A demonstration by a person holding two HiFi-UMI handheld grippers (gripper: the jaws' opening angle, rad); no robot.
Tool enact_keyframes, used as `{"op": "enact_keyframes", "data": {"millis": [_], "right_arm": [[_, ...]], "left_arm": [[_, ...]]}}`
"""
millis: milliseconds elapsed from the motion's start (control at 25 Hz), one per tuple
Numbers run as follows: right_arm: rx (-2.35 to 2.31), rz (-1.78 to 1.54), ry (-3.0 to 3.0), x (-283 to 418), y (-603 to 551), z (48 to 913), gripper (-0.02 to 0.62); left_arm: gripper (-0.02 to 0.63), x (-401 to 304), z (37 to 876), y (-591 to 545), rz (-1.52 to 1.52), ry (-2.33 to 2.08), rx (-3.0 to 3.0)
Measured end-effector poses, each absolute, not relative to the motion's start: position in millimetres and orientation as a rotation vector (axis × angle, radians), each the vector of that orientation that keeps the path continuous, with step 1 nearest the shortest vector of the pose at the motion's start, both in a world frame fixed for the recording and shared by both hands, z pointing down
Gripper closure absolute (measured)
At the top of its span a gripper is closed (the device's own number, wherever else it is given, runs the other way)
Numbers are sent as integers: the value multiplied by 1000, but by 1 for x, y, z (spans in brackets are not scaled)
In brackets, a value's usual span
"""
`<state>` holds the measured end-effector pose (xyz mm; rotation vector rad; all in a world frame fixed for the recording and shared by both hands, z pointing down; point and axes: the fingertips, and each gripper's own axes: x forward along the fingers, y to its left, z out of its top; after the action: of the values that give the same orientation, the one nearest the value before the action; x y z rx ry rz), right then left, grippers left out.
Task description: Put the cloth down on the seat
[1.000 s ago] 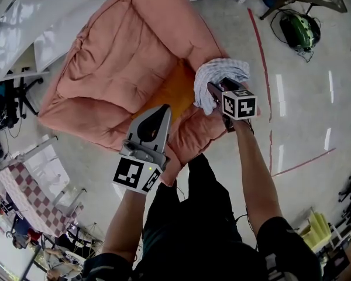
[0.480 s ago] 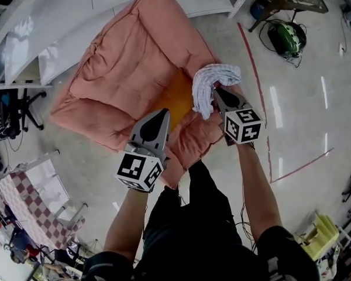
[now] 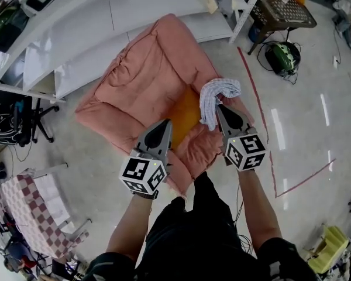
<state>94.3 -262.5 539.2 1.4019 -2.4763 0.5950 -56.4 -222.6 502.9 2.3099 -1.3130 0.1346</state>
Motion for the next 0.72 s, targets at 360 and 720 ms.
{"op": "enact_keyframes", "data": {"millis": [360,720], "right_arm": [[1450,475,-2542,74,-221,462,588],[1494,368,-2619,66,-187,393,589]], "left_arm": [[600,-80,447,-187,80,-1320,2363],[600,-107,382,-160,-7,-1372,2407]]}}
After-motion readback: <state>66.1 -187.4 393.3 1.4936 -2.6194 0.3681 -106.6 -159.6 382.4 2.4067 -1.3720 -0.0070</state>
